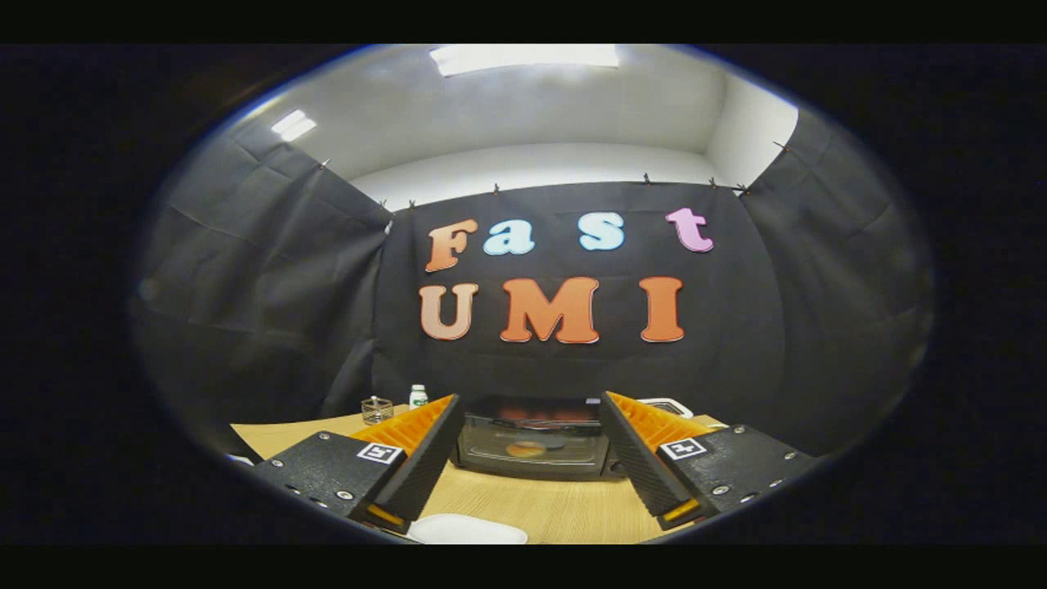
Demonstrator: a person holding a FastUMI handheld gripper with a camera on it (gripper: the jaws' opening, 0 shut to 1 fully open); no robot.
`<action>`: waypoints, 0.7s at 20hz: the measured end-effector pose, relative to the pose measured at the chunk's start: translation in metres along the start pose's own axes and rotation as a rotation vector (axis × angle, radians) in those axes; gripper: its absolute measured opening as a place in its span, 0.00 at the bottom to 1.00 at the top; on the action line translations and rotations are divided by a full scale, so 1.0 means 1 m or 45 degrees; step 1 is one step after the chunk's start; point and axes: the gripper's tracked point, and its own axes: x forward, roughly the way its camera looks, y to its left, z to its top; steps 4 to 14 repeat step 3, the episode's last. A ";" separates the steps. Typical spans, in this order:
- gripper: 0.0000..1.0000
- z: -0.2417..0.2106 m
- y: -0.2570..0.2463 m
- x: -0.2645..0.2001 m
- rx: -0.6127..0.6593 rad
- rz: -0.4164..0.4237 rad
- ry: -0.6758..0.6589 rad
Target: Open the toaster oven, put the food inside, and close the toaster oven door.
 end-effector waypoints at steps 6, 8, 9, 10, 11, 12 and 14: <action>0.98 0.004 -0.001 0.001 -0.003 -0.025 -0.016; 0.98 0.004 -0.001 0.001 -0.003 -0.025 -0.016; 0.98 0.004 -0.001 0.001 -0.003 -0.025 -0.016; 0.98 0.004 -0.001 0.001 -0.003 -0.025 -0.016; 0.98 0.004 -0.001 0.001 -0.003 -0.025 -0.016; 0.98 0.004 -0.001 0.001 -0.003 -0.025 -0.016; 0.98 0.004 -0.001 0.001 -0.003 -0.025 -0.016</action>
